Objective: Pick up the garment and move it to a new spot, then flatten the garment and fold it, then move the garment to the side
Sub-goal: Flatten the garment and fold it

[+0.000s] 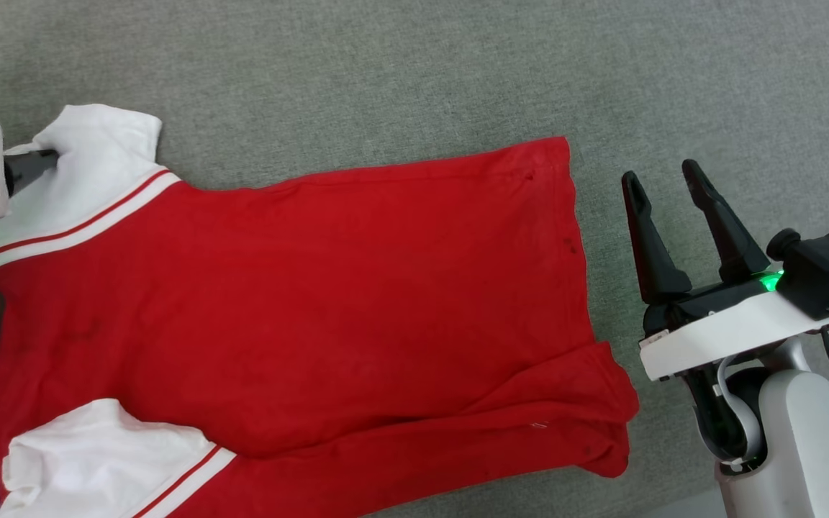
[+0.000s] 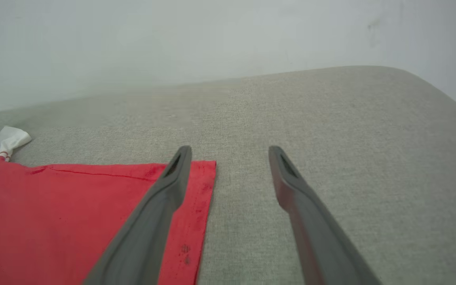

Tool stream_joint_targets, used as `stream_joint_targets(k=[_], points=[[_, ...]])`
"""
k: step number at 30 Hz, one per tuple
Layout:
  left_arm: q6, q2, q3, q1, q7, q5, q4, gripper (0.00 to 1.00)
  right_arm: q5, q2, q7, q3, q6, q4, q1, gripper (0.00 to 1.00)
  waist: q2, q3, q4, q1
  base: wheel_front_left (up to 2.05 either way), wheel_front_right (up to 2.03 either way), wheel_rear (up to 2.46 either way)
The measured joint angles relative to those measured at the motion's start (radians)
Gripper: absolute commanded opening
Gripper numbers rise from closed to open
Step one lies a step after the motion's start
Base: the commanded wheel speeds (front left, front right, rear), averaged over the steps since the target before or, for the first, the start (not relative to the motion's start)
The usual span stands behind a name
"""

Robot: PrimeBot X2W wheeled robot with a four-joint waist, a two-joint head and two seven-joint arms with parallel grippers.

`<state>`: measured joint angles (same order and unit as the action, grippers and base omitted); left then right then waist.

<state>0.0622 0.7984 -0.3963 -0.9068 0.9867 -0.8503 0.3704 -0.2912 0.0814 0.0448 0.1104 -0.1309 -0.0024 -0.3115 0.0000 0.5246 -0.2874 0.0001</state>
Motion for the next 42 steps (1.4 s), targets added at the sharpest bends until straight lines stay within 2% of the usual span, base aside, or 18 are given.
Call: stream_joint_targets(k=[1,2,7,14,20,25,36,37,38,39,42], points=[[-0.001,0.0,-0.001,-0.002,0.016,-0.009,0.008,0.16,-0.002,-0.002,0.002,0.002,0.0,0.003,0.0,1.0,0.0,0.005,-0.005,0.0,0.0,0.0,0.0],[-0.001,0.0,-0.001,-0.004,0.025,-0.015,0.013,0.0,-0.007,-0.003,0.003,0.003,0.0,0.006,0.0,1.0,0.0,0.008,-0.009,0.0,0.0,0.0,0.0],[-0.007,-0.021,-0.002,-0.004,0.048,-0.043,0.034,0.0,-0.026,-0.005,-0.002,0.003,0.0,0.019,-0.002,1.0,0.0,0.011,-0.019,0.0,0.0,0.0,0.0],[0.009,-0.055,-0.023,0.006,-0.055,-0.005,0.059,0.0,-0.109,0.017,-0.106,-0.005,0.0,0.062,-0.014,1.0,0.0,-0.023,0.008,0.0,0.0,0.0,0.0],[0.008,-0.116,-0.04,0.001,-0.167,0.032,0.061,0.0,-0.224,0.072,-0.368,-0.027,0.0,0.174,-0.114,1.0,0.0,-0.062,0.065,0.0001,0.0,0.0,0.0],[0.019,-0.156,-0.067,-0.032,-0.24,0.077,0.015,0.0,-0.276,0.108,-0.606,-0.041,0.0,0.279,-0.236,1.0,0.0,-0.078,0.132,0.0,0.0,0.0,0.0],[0.032,-0.209,-0.095,-0.045,-0.345,0.109,-0.067,0.0,-0.194,0.139,-0.913,-0.072,0.0,0.457,-0.432,1.0,0.0,-0.047,0.256,-0.0001,0.0,0.0,0.0],[0.032,-0.211,-0.095,-0.043,-0.351,0.108,-0.068,0.0,-0.186,0.14,-0.931,-0.072,0.0,0.465,-0.44,0.37,0.0,-0.045,0.262,-0.0001,0.0,0.0,0.0],[0.032,-0.212,-0.095,-0.04,-0.356,0.108,-0.069,0.0,-0.177,0.141,-0.947,-0.072,0.0,0.471,-0.446,0.06,0.0,-0.043,0.268,-0.0002,0.0,0.0,0.0],[0.034,-0.212,-0.095,-0.037,-0.361,0.107,-0.068,0.0,-0.171,0.142,-0.957,-0.074,0.0,0.475,-0.45,0.0,0.0,-0.042,0.272,-0.0002,0.0,0.0,0.0],[0.035,-0.218,-0.095,-0.024,-0.373,0.098,-0.063,0.0,-0.166,0.143,-0.965,-0.074,0.0,0.479,-0.457,0.0,0.0,-0.046,0.278,-0.0001,0.0,0.0,0.0]])
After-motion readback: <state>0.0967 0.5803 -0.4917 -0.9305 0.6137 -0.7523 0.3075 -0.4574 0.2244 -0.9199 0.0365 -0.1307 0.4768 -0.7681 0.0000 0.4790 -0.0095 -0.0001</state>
